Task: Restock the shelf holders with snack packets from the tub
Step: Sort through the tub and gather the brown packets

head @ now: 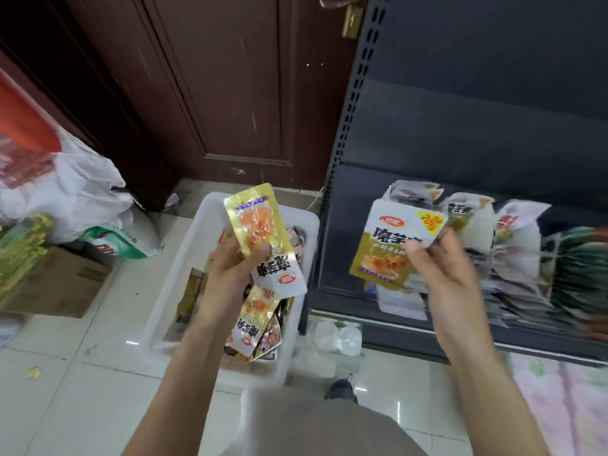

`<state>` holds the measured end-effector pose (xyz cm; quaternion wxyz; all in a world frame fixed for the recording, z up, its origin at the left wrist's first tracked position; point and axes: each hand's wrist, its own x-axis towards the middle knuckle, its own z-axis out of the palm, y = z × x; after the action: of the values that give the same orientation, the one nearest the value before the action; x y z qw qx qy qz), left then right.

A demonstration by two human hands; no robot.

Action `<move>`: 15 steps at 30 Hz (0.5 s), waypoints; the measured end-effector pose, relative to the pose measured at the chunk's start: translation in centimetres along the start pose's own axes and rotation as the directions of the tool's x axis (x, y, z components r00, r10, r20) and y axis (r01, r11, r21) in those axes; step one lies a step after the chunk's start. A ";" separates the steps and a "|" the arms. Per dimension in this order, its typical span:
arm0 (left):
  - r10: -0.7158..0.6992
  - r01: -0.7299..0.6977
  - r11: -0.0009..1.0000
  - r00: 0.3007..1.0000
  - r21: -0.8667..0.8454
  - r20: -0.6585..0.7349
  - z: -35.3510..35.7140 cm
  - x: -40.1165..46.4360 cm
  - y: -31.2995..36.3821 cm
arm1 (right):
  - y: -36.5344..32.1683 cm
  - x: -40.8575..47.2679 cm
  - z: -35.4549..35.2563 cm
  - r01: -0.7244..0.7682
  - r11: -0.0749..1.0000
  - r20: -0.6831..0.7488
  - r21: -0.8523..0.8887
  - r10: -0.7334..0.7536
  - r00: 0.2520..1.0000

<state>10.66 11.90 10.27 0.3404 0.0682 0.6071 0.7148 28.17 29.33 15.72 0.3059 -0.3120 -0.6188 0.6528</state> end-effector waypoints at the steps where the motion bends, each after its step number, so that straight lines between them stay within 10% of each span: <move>1: 0.060 -0.061 0.996 0.998 0.068 0.020 1.8 -0.2 0.3 | -1.0 0.1 -2.3 0.063 0.998 -0.069 0.009 -0.063 0.996; 8: 0.116 -0.211 0.923 0.950 0.321 0.290 13.6 0.0 1.7 | -3.5 2.5 -15.6 0.309 0.951 -0.427 -0.005 -0.282 0.859; 15: 0.003 -0.137 0.963 0.865 0.230 0.502 18.6 1.0 2.3 | -1.0 8.1 -16.3 0.224 0.973 -0.278 -0.047 -0.228 0.933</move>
<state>18.45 27.70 16.80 0.4469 0.3158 0.5838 0.5998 35.98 45.82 15.86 0.4617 -0.3308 -0.6054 0.5575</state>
